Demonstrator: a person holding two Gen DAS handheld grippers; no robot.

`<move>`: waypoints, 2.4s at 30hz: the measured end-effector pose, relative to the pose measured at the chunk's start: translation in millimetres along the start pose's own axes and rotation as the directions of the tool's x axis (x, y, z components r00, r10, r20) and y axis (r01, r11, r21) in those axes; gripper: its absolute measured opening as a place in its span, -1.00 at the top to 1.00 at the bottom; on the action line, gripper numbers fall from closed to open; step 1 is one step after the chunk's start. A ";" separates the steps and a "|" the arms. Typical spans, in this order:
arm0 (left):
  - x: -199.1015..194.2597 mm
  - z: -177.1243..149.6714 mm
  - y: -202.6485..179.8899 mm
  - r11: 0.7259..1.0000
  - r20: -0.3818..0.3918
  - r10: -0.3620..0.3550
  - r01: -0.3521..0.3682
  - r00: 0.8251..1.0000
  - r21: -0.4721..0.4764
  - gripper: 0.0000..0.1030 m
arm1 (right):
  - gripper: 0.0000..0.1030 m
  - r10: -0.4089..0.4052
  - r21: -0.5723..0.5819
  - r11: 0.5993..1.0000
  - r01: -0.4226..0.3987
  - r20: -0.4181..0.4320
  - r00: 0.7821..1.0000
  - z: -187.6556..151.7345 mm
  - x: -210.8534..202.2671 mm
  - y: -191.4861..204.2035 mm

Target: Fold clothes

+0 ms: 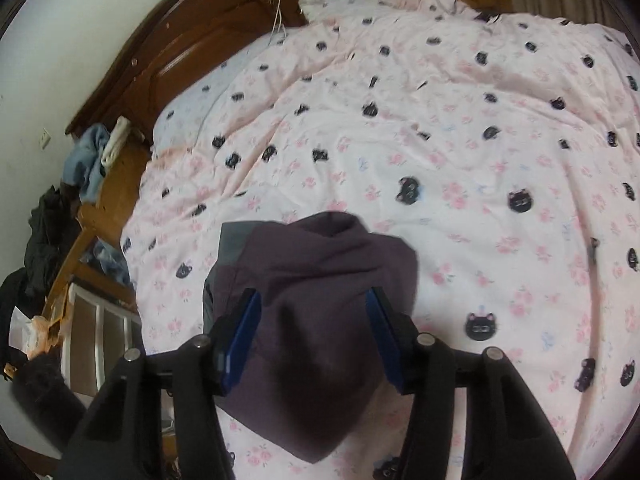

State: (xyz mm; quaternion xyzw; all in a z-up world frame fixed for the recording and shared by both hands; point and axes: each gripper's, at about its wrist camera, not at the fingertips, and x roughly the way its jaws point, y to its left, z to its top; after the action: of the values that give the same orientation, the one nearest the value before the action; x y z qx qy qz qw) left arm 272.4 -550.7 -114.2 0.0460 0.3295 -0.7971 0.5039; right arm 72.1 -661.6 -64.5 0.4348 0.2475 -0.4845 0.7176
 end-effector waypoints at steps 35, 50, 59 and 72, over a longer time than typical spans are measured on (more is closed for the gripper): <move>59.7 -38.0 14.6 0.960 -0.230 0.267 -0.238 0.936 0.147 -0.62 | -0.78 -0.213 -0.173 0.958 0.231 0.116 0.970 -60.6 -43.9 82.1; -116.7 3.7 -69.6 0.901 -0.015 0.317 -0.297 0.948 0.316 -0.96 | -0.80 -0.242 -0.216 0.928 0.305 0.272 0.931 -192.0 -165.9 142.2; -188.1 -4.0 -85.6 0.895 -0.036 0.342 -0.314 0.939 0.317 -0.97 | -0.81 -0.281 -0.162 0.927 0.340 0.302 0.911 -267.2 -230.7 161.4; -246.2 -23.2 -112.8 0.864 -0.006 0.351 -0.321 0.936 0.388 -0.97 | -0.92 -0.283 -0.176 0.915 0.363 0.364 0.887 -336.0 -281.5 198.8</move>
State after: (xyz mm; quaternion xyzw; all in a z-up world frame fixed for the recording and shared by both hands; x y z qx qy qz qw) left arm 292.6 -316.1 21.5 0.2299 0.1740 -0.7434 0.6034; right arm 160.5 -205.9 62.6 0.2098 0.2493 -0.6305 0.7045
